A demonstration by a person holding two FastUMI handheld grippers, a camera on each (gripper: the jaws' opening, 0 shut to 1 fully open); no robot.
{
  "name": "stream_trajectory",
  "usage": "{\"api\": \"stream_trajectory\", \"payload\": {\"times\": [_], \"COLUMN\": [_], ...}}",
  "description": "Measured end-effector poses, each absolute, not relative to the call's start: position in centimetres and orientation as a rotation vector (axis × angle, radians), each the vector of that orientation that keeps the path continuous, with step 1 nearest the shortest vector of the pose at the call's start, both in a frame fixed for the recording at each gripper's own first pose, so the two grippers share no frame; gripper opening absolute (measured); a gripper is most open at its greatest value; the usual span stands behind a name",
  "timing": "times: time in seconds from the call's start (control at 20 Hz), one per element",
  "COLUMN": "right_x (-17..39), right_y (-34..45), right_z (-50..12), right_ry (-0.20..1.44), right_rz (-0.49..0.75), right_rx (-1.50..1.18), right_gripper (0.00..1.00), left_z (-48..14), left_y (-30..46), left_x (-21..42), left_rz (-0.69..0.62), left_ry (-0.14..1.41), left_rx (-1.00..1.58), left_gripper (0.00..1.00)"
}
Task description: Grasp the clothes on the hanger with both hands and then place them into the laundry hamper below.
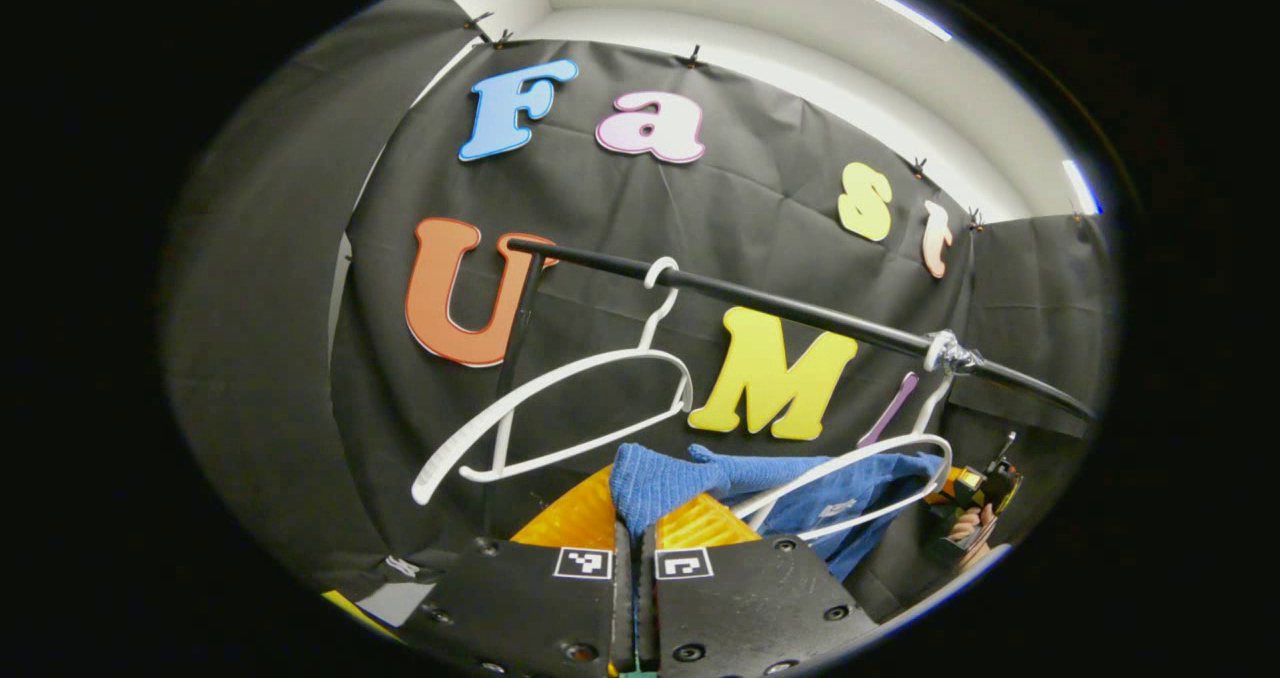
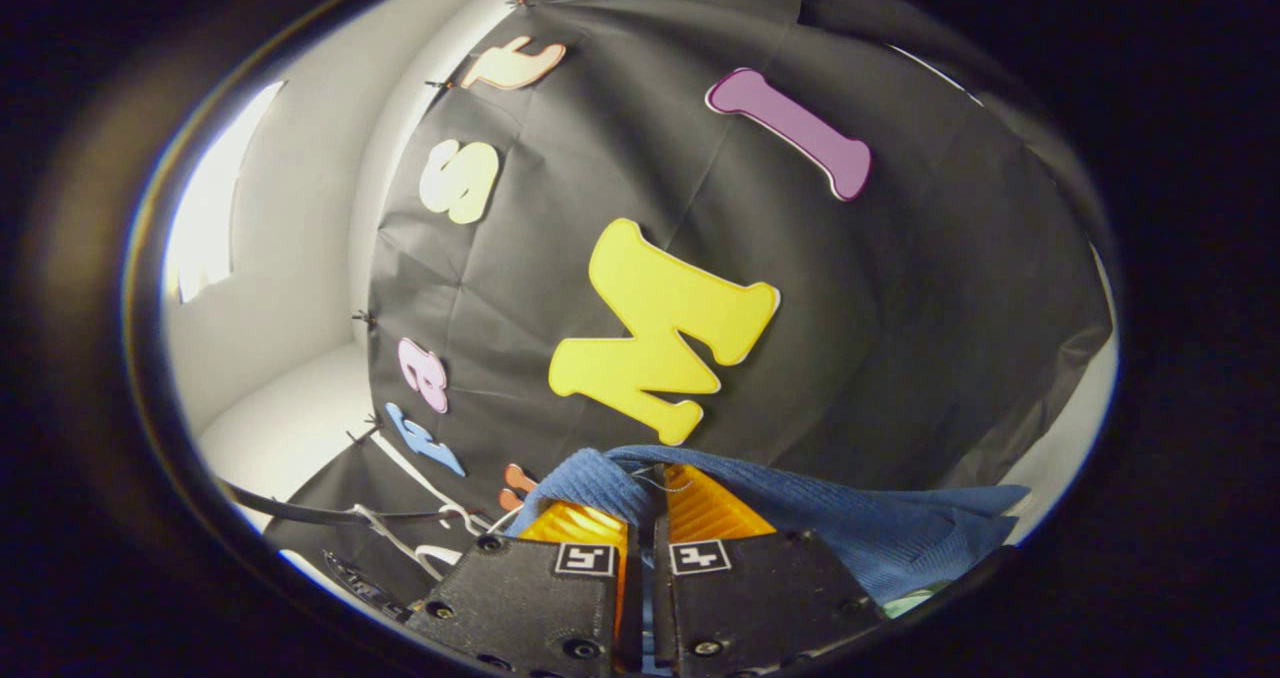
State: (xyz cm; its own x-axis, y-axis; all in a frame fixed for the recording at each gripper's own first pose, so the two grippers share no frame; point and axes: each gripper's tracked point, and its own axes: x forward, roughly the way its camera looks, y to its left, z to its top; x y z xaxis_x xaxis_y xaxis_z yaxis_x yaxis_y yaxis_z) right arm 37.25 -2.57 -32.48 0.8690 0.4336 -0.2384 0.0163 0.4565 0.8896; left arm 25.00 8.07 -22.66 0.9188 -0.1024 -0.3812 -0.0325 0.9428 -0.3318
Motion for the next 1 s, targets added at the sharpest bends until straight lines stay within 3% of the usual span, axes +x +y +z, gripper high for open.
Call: {"api": "stream_trajectory", "payload": {"times": [0.65, 1.0], "right_x": [35.3, 31.6], "right_y": [-2.2, -2.3], "right_z": [-37.1, -39.8], "right_ry": [0.579, 0.649], "right_rz": [0.224, 0.174], "right_rx": [1.026, 1.019], "right_gripper": [0.07, 0.06], "left_z": [-26.7, -28.8], "left_y": [8.6, 8.3], "left_x": [22.6, 19.7], "left_rz": [-0.073, -0.055], "left_ry": [0.504, 0.543], "left_rx": [-0.351, -0.357], "left_gripper": [0.02, 0.02]}}
